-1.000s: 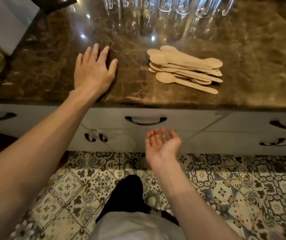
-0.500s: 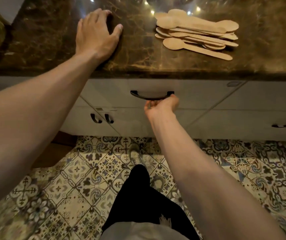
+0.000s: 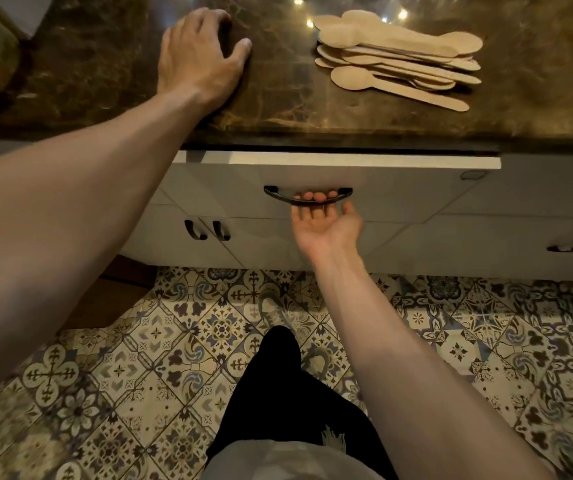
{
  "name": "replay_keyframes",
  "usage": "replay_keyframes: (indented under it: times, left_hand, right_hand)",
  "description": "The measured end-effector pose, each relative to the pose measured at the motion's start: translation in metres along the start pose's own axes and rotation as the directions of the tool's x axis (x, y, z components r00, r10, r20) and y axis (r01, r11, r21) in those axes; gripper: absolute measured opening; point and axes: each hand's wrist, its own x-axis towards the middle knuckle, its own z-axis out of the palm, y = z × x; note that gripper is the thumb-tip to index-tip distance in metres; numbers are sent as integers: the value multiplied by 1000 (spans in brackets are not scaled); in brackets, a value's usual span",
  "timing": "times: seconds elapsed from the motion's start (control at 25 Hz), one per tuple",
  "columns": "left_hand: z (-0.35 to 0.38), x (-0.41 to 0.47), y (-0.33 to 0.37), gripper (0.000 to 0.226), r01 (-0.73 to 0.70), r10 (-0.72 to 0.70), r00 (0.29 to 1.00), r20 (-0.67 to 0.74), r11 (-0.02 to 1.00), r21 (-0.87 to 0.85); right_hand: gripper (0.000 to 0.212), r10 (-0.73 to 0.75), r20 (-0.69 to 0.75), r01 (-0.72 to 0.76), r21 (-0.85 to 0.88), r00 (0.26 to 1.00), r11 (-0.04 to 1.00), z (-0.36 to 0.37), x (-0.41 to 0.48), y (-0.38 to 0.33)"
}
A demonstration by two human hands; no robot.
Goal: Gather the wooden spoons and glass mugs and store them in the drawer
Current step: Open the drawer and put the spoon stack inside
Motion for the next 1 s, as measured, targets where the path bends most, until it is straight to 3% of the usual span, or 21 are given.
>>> replay_keyframes:
  times: [0.2, 0.52, 0.76, 1.0]
  left_hand:
    - [1, -1, 0, 56, 14, -13, 1000, -12, 1000, 20]
    - [3, -1, 0, 57, 28, -28, 999, -20, 999, 37]
    - [7, -5, -3, 66, 105, -106, 994, -9, 994, -13]
    - [8, -5, -4, 66, 130, -130, 991, -8, 991, -16]
  right_hand:
    - [44, 45, -71, -46, -12, 996, 999, -29, -19, 3]
    - [36, 80, -325, -126, -123, 942, 984, -82, -71, 6]
    - [46, 99, -372, -158, -132, 923, 979, -116, -101, 12]
    - [43, 91, -383, -139, -99, 919, 985, -132, -112, 16]
